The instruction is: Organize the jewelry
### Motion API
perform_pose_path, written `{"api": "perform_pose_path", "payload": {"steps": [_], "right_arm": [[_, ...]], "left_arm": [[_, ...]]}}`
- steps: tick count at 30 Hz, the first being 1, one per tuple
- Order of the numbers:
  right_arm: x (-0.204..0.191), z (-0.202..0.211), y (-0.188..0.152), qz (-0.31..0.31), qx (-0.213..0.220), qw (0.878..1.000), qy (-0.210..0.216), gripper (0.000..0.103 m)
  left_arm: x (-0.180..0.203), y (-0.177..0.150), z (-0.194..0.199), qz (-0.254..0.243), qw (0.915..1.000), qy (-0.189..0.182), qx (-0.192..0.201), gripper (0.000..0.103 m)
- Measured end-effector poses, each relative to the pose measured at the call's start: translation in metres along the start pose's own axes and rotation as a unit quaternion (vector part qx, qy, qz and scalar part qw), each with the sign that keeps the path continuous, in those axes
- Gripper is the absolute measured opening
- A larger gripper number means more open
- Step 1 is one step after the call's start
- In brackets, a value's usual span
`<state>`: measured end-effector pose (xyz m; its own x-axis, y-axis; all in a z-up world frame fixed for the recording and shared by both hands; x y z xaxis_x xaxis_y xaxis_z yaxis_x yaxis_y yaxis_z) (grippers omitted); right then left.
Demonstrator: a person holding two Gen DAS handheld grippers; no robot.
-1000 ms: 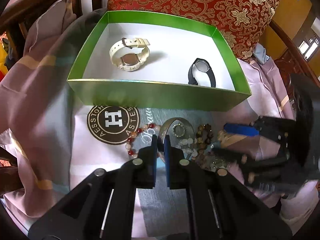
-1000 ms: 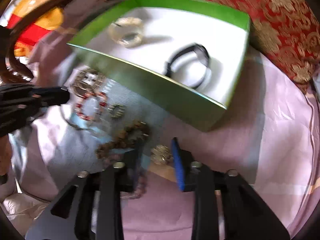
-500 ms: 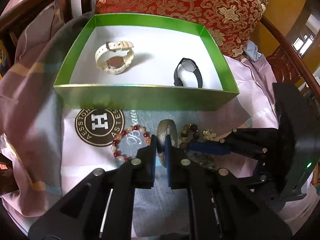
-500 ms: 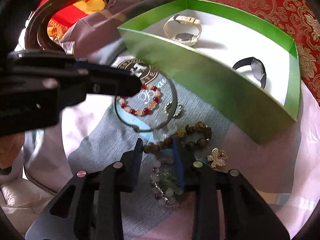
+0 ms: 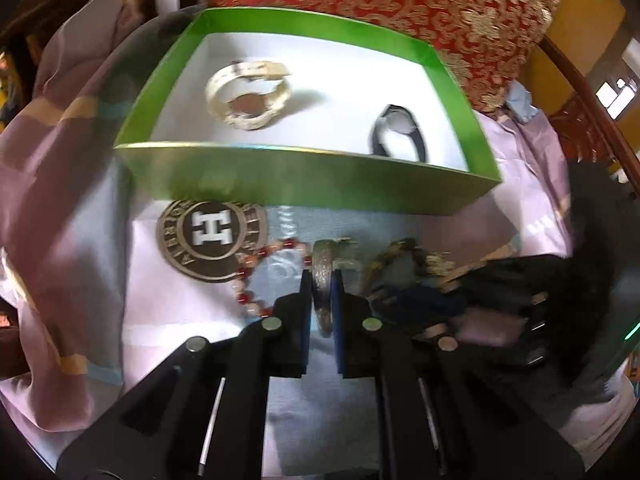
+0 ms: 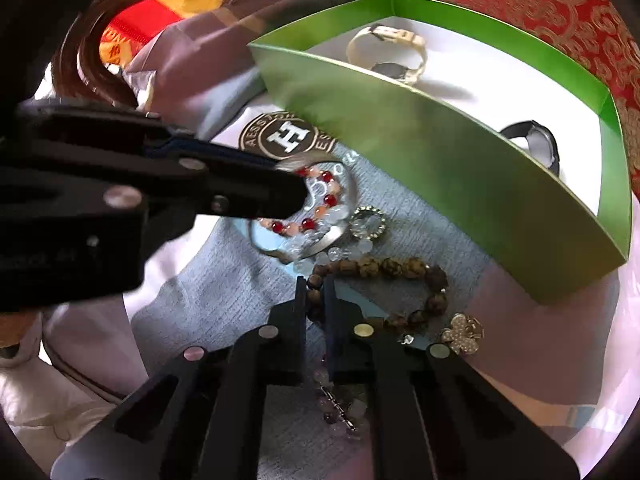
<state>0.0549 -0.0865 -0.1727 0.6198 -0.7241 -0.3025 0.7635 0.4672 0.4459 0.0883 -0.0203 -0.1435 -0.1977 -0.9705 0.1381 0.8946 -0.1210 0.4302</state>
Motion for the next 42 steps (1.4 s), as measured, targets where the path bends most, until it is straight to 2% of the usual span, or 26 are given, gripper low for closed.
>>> {"api": "perform_pose_path", "payload": {"steps": [5,10,15,18,19,22,26,30,33,37,40,42], "right_arm": [[0.02,0.023,0.01,-0.023,0.031,0.999,-0.011,0.007],[0.04,0.031,0.012,-0.046,0.033,0.998,-0.025,0.007],[0.044,0.041,0.017,-0.058,0.042,0.997,-0.009,0.008],[0.046,0.034,0.014,-0.058,0.031,0.998,-0.021,0.014],[0.048,0.033,0.013,-0.058,0.029,0.998,-0.026,0.019],[0.045,0.032,0.012,-0.058,0.029,0.998,-0.016,0.02],[0.019,0.027,0.013,-0.039,0.034,0.998,0.023,0.02],[0.011,0.002,0.011,-0.017,0.02,0.999,-0.017,0.02],[0.015,0.0,0.016,-0.028,0.039,0.999,-0.022,0.02],[0.025,-0.01,0.025,-0.053,0.037,0.998,-0.001,0.02],[0.019,-0.011,0.019,-0.052,0.023,0.997,0.058,0.021],[0.015,-0.009,0.016,-0.046,0.01,0.997,0.058,0.017]], "left_arm": [[-0.026,-0.008,-0.005,0.022,0.9995,0.022,-0.011,0.009],[-0.041,-0.016,-0.008,0.036,0.9989,0.027,-0.017,0.009],[-0.036,-0.02,-0.014,0.027,0.9991,0.02,-0.024,0.009],[-0.026,-0.021,-0.02,0.016,0.9993,0.016,-0.029,0.01],[-0.024,-0.022,-0.022,0.011,0.9993,0.018,-0.031,0.011],[-0.019,-0.023,-0.027,0.003,0.9992,0.018,-0.034,0.014],[-0.016,-0.024,-0.031,-0.002,0.9992,0.018,-0.036,0.014],[-0.016,-0.024,-0.031,-0.003,0.9992,0.017,-0.036,0.014],[-0.016,-0.024,-0.031,-0.003,0.9992,0.019,-0.035,0.016],[-0.016,-0.025,-0.03,-0.001,0.9991,0.021,-0.036,0.016],[-0.016,-0.026,-0.03,-0.001,0.9991,0.021,-0.037,0.016],[-0.016,-0.026,-0.03,-0.001,0.9991,0.022,-0.037,0.016]]}}
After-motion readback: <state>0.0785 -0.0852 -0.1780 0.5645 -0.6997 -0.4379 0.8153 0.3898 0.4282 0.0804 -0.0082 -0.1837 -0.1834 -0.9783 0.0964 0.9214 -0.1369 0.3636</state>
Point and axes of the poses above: each gripper's, at about its wrist camera, not at the fingertips, and z roughly against the way its jaws point, x to its right, y to its top, the point moved 9 cm from there along -z, roughly the way its jaws point, and after that the axes turned 6 degrees about -z, right-handed, at the moved point
